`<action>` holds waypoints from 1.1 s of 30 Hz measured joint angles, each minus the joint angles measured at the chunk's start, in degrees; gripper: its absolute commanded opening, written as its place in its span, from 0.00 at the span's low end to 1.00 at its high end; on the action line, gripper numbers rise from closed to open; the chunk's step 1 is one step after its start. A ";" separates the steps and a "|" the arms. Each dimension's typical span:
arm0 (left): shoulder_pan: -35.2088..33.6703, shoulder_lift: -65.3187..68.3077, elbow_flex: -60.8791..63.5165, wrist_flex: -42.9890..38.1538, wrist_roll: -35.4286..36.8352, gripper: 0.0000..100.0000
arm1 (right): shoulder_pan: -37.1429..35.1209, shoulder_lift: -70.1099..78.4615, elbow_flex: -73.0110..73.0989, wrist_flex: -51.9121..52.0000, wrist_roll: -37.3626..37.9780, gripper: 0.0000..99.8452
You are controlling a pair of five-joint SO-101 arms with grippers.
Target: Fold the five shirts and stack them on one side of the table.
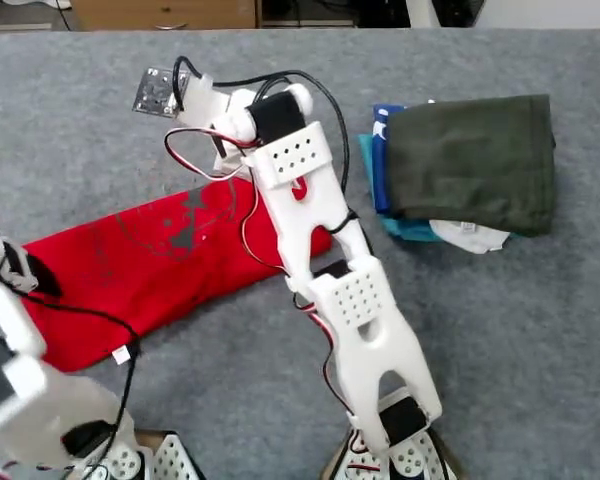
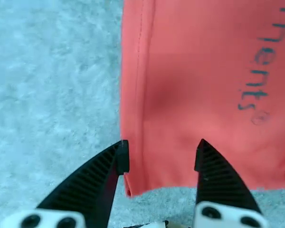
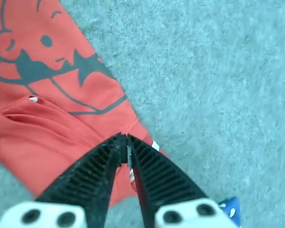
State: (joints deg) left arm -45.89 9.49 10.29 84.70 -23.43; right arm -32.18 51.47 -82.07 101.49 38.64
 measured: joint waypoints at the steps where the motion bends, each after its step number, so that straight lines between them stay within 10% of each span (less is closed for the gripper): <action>1: 0.00 3.43 -1.93 0.00 0.00 0.21 | 0.00 -1.23 1.49 0.00 -0.18 0.00; 21: -2.29 32.44 -32.00 8.79 -1.58 0.21 | -0.09 -6.59 8.44 0.00 -0.26 0.00; 33: 1.58 34.46 -35.69 12.13 -1.58 0.02 | 0.35 -6.59 8.44 0.00 -0.26 0.00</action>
State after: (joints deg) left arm -44.31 43.96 -25.41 96.84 -25.01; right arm -31.82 44.88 -73.63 101.49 38.37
